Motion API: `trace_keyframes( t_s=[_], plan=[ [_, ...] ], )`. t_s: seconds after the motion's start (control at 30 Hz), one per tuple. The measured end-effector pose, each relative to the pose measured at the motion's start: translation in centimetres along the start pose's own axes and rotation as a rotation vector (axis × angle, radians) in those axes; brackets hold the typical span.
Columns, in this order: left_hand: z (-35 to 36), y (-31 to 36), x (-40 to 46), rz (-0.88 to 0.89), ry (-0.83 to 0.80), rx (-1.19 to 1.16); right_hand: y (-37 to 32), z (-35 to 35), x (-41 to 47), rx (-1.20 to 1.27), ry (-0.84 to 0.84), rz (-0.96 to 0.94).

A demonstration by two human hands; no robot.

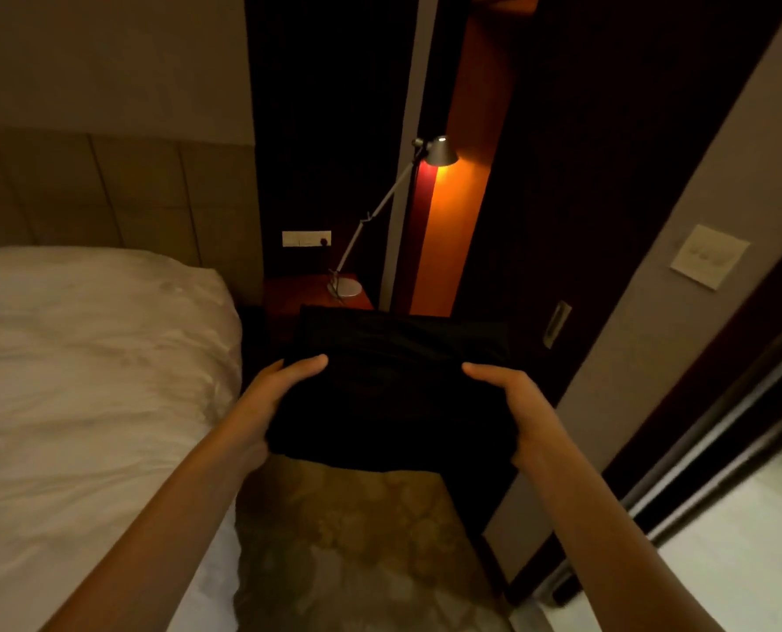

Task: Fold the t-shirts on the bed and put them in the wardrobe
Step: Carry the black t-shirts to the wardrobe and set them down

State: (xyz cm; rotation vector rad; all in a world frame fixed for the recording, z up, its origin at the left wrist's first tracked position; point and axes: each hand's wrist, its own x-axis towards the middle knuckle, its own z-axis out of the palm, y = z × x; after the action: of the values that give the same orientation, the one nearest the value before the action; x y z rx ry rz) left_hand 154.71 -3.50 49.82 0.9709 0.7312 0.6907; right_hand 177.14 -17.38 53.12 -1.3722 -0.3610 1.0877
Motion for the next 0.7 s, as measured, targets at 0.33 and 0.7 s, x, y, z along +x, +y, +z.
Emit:
trace_keyframes(
  t_s=[0.33, 0.7],
  plan=[
    [2.2, 3.5, 16.5, 0.045, 0.059, 0.093, -7.1, -0.6, 18.8, -0.004, -0.135, -0.005],
    [6.3, 9.4, 33.8, 0.119, 0.219, 0.091, -15.8, 1.0, 40.2, 0.053, -0.319, 0.051]
  ],
)
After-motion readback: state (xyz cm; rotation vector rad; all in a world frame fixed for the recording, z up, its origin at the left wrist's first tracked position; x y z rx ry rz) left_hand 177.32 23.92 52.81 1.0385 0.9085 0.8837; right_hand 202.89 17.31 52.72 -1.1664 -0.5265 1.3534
